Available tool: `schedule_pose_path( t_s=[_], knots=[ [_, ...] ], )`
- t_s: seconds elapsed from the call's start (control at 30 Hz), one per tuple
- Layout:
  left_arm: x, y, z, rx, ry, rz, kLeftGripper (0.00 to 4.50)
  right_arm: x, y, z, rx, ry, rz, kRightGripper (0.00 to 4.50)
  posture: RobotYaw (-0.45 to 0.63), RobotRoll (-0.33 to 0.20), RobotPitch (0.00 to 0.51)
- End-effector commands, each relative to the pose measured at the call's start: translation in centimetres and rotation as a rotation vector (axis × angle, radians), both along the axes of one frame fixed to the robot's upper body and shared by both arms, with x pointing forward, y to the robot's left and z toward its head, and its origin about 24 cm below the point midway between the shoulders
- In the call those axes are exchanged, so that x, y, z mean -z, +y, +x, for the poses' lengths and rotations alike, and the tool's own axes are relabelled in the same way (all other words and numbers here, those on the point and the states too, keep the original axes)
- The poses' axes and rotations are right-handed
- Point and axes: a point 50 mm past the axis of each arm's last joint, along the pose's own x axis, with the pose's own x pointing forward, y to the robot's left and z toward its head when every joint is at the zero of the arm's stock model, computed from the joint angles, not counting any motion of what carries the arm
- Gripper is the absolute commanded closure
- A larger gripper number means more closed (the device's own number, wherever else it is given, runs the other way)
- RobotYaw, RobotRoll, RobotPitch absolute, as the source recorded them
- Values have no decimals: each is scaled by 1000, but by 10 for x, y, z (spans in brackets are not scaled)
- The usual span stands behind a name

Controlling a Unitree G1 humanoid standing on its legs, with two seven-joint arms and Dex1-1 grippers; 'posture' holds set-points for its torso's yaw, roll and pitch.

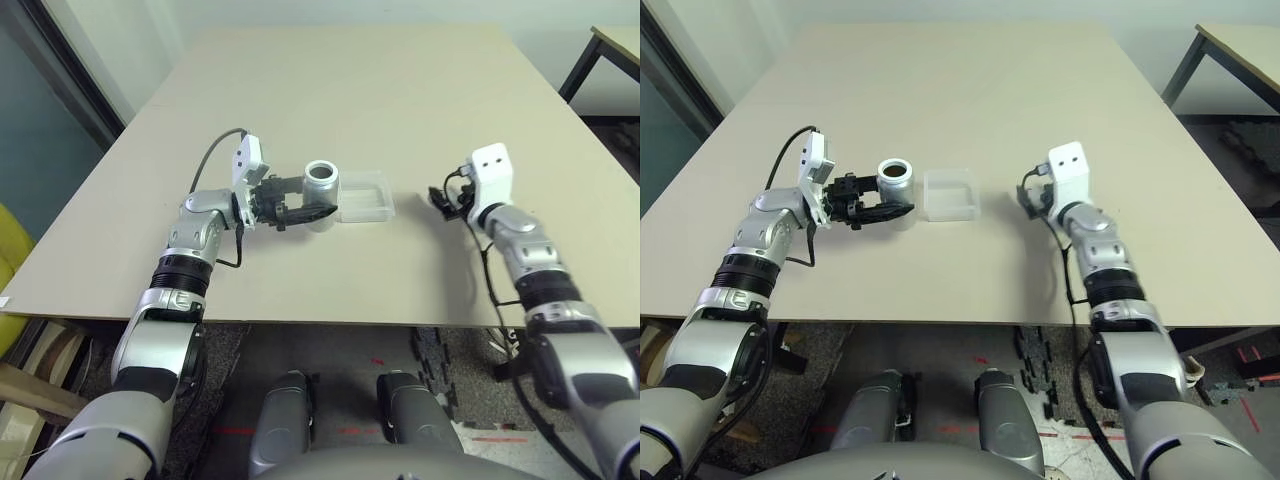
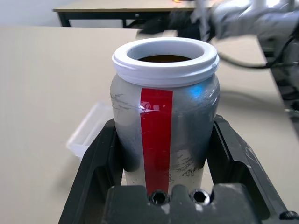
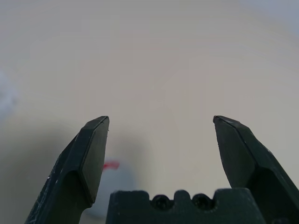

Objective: Pour the medicine from the bottle into the box.

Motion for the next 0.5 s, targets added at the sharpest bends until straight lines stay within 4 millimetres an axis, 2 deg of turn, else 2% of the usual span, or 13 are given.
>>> schedule_pose_path(
  t_s=[0.03,0.13,0.23,0.4,0.47,0.5],
  knots=[
    [-5,-2,9,-87,-77,32,1792,-14,5,-15,-181,-10,-20,0,-107,0,69],
    [-15,-4,21,-203,-161,41,1792,-22,-2,-29,-268,35,-97,0,-110,0,68],
    [-19,-6,27,-257,-187,57,1792,-26,-4,-38,-297,62,-98,0,-110,0,68],
    [-13,-8,36,-345,-164,144,1792,-22,-1,-50,-345,101,-83,0,-120,0,70],
    [-9,-11,40,-391,-176,218,1792,-21,-1,-49,-328,102,-77,0,-117,0,71],
    [-6,-14,41,-411,-223,313,1792,-20,-1,-49,-326,101,-71,0,-116,0,71]
  ],
)
